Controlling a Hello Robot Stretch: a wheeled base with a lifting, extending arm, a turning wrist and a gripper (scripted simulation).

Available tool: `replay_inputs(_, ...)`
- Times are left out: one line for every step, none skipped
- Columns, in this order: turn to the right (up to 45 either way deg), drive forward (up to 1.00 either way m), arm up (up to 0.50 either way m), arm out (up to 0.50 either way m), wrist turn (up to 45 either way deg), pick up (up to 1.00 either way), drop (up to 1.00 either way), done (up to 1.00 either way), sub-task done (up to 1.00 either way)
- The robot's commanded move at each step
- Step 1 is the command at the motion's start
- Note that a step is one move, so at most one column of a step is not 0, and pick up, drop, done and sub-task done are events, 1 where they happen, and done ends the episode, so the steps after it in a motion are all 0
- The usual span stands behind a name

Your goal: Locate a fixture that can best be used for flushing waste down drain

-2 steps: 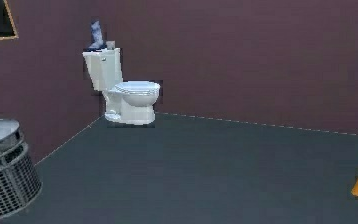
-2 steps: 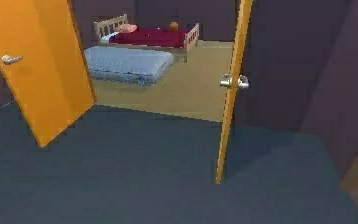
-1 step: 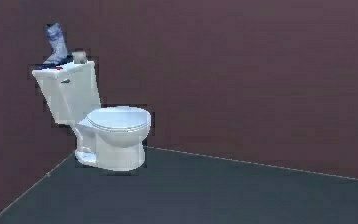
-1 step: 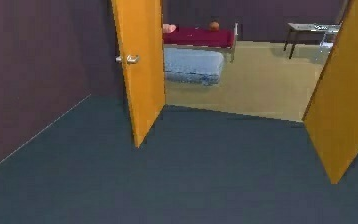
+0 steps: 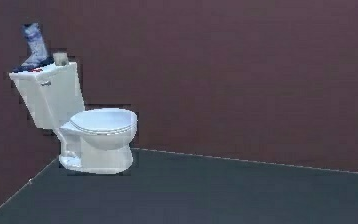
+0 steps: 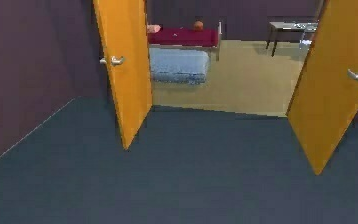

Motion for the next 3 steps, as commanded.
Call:
replay_inputs(0.0,1.00,0.00,0.00,0.0,0.00,0.00,0.00,0.00)
replay_inputs(-15.0,0.00,0.00,0.00,0.0,0.00,0.00,0.00,0.00)
replay_inputs(0.0,0.05,0.00,0.00,0.0,0.00,0.00,0.00,0.00)
